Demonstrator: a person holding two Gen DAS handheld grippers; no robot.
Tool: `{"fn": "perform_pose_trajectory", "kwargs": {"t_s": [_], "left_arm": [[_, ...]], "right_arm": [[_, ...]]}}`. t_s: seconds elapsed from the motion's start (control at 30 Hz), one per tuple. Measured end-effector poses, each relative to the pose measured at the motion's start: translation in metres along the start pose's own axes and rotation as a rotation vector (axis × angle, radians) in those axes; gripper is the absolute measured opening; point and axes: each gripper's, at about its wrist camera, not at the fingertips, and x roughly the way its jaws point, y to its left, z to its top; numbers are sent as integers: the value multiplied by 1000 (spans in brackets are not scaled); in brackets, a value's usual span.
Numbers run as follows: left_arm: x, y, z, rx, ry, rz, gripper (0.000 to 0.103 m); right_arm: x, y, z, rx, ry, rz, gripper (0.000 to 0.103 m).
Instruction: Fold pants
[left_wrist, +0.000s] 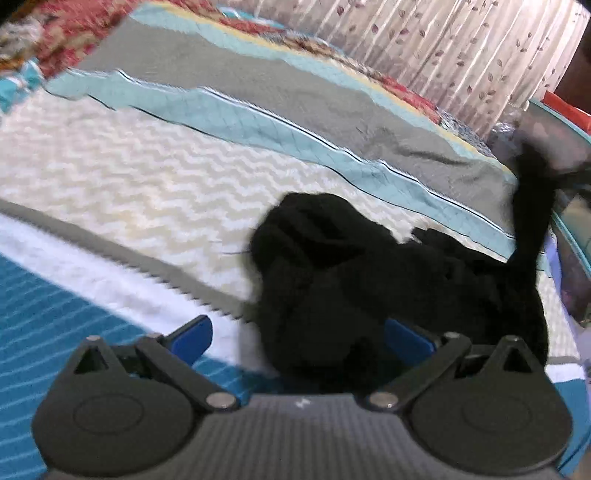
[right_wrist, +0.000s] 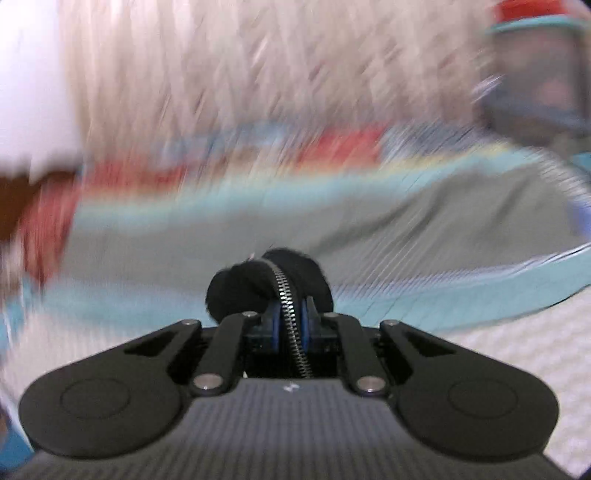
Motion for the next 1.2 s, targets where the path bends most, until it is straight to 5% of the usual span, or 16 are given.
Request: {"fn": "perform_pose_trajectory", "kwargs": {"t_s": [0.03,0.1,0.2,0.37,0.53,0.77,0.83,0.87,0.9,1.1,1.2], "left_arm": [[9,-4,0,4,9,-16,90],[25,-13,-1,15,50,-23,40],[27,-20,-10,4,48,-25,8],[-6,-22,-26,36,-2,-71,6],[-45,-29,-51,127,-37,-55,6],[-85,-28,-103,223,-18,-15,7],[-90,-22,-113,216,31,-7,13],[-93,-18,-114,207,51,-16,24],[-98,-14,-112,196,47,-30,36],[-116,9,-59,113,-96,-5,55],[-98,8,-17,118,-131,34,64]], "right_arm": [[-29,-20,16,53,-74,-20,13],[-80,-58,38,148,-192,-66,13],[-146,-112,49,268,-317,-152,13],[-211,-178,6,408,-349,-324,13],[-228,-223,-75,583,-228,-349,13],[-228,-251,-146,656,-29,-444,18],[-226,-252,-152,651,17,-481,36],[-228,-252,-154,642,21,-489,57],[-236,-250,-159,632,3,-497,62],[-273,-227,-155,506,-93,-626,63],[-275,-213,-147,451,-124,-578,64]]}}
